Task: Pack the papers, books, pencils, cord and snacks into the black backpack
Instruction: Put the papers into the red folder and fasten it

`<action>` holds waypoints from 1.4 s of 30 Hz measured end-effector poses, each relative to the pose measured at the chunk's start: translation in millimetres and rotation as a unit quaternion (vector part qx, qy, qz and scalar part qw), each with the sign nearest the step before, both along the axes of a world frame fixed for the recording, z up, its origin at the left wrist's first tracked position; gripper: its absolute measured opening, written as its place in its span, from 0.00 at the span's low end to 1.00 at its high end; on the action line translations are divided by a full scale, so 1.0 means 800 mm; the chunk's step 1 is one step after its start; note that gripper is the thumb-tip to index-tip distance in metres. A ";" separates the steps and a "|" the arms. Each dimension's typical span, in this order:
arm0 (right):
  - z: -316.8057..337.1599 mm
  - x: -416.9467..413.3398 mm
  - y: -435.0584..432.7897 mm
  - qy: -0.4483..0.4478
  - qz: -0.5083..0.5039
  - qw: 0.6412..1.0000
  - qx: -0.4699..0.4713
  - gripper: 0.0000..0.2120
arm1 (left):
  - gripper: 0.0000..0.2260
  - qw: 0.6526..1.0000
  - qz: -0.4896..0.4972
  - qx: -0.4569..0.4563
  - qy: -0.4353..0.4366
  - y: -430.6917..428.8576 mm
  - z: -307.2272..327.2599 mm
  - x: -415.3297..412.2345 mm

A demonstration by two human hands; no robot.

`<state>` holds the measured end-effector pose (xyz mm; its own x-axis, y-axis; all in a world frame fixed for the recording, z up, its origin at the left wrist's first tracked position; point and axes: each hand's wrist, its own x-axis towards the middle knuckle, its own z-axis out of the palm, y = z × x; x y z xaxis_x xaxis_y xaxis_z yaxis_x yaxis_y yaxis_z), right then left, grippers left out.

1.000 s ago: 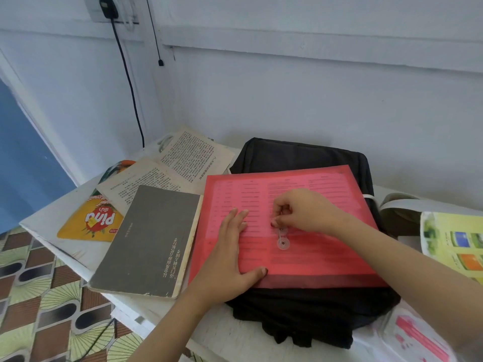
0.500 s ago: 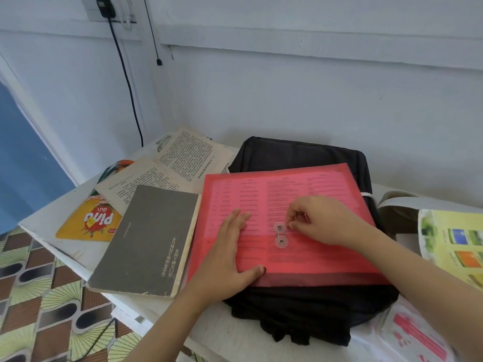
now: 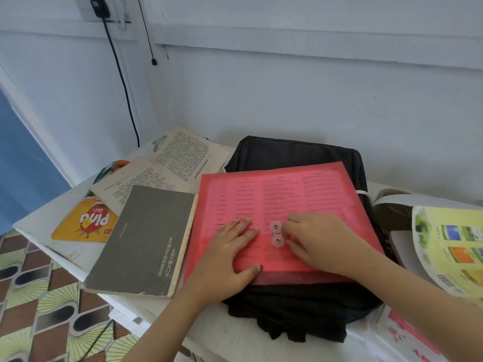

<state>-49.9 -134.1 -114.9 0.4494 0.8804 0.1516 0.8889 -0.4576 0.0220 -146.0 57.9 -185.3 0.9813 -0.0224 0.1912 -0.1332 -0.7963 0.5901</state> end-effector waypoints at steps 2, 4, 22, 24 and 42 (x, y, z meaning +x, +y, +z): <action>-0.002 -0.002 0.001 -0.008 -0.002 1.000 0.001 0.04 | 0.31 1.000 -0.001 0.000 0.001 0.001 -0.001 0.000; -0.001 -0.004 0.003 -0.015 0.005 1.000 -0.001 0.04 | 0.31 1.000 -0.002 0.000 0.002 0.001 -0.001 0.000; 0.008 0.030 -0.061 0.170 -0.358 0.911 0.109 0.31 | 0.30 1.000 0.000 0.007 -0.015 0.002 -0.002 -0.003; 0.008 0.030 -0.069 0.182 -0.345 0.906 0.166 0.31 | 0.29 1.000 0.000 0.003 -0.022 0.002 -0.003 -0.003; 0.033 -0.019 -0.096 0.603 -0.216 0.649 0.412 0.20 | 0.27 0.994 -0.078 -0.070 -0.027 0.029 0.004 -0.010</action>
